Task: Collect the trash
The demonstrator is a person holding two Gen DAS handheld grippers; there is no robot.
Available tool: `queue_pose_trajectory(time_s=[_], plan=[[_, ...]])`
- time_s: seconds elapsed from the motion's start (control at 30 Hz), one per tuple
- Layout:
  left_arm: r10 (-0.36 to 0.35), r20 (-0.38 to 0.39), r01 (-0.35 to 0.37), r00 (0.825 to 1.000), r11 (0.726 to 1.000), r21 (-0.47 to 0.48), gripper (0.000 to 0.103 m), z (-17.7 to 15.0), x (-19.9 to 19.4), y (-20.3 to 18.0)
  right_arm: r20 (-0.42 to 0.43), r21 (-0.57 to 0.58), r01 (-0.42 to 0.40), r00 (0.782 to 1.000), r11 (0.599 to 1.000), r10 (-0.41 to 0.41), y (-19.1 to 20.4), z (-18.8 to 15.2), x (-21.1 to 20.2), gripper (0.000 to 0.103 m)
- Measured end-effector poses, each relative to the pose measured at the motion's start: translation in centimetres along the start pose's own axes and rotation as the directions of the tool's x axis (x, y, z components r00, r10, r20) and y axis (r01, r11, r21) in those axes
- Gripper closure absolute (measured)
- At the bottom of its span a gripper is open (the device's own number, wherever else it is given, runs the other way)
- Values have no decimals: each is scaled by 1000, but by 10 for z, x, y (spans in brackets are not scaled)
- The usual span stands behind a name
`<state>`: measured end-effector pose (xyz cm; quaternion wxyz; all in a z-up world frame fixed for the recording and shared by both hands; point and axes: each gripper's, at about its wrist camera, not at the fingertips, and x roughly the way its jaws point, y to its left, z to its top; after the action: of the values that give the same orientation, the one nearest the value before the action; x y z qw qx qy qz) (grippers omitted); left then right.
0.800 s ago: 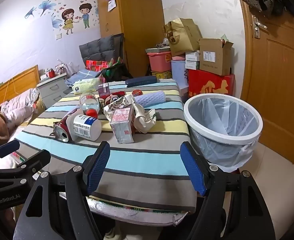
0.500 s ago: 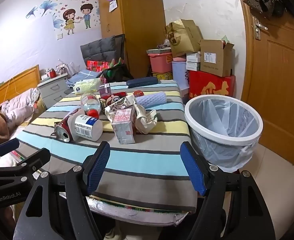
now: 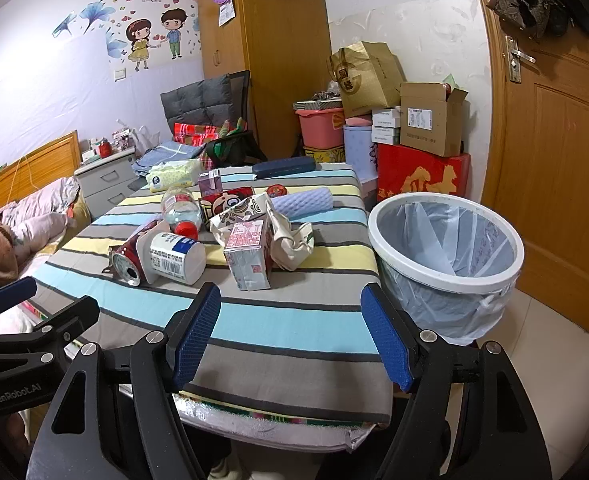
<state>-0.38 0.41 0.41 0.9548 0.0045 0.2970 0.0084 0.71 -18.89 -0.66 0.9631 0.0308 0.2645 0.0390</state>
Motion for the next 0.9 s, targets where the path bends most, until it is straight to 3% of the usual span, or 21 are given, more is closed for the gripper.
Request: queue_pose_trajectory(time_s=[0.9], plan=[[0,1,0,1000,1000,-5,1,1,-2,0,5,1,-3,1000,1000,3,0,1,-3,29]])
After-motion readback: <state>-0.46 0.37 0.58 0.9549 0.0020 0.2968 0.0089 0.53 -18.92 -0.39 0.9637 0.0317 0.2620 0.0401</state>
